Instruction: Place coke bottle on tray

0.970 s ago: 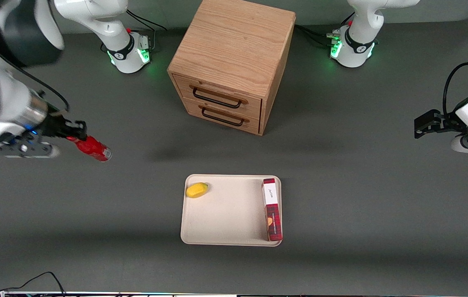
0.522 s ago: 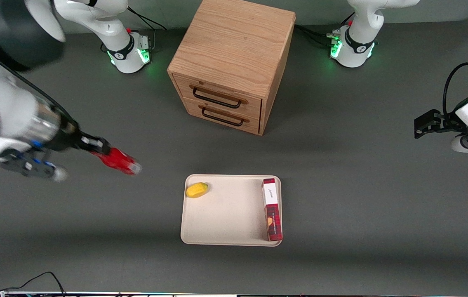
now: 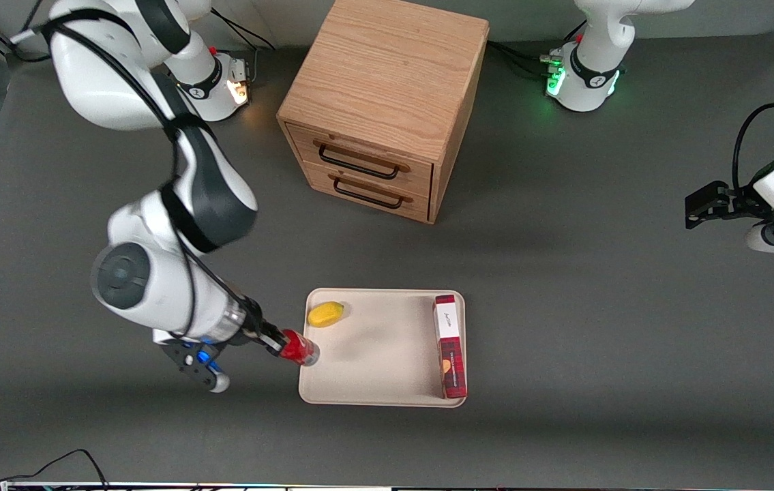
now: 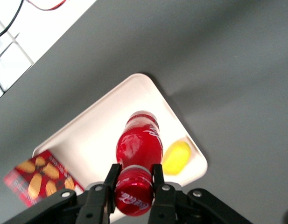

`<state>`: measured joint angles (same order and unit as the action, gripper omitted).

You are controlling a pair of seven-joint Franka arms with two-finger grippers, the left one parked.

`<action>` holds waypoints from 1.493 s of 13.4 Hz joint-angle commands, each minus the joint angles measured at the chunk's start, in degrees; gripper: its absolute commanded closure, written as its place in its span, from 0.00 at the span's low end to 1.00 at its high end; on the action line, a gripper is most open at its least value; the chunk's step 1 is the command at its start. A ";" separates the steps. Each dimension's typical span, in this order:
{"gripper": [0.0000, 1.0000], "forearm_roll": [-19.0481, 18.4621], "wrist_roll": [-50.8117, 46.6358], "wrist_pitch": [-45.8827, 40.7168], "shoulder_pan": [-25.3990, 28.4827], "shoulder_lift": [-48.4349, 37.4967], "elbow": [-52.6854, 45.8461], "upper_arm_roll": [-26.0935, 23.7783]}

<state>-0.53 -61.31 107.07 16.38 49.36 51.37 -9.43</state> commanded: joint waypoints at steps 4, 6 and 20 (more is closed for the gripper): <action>1.00 -4.65 -5.49 4.46 1.55 7.41 -4.27 -0.33; 0.01 -4.92 -5.40 5.77 1.55 8.12 -4.27 -0.33; 0.00 2.10 41.84 -27.31 -13.57 -56.69 41.88 6.84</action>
<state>-1.27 -28.19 70.98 3.59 4.85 70.57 -9.26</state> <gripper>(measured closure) 0.000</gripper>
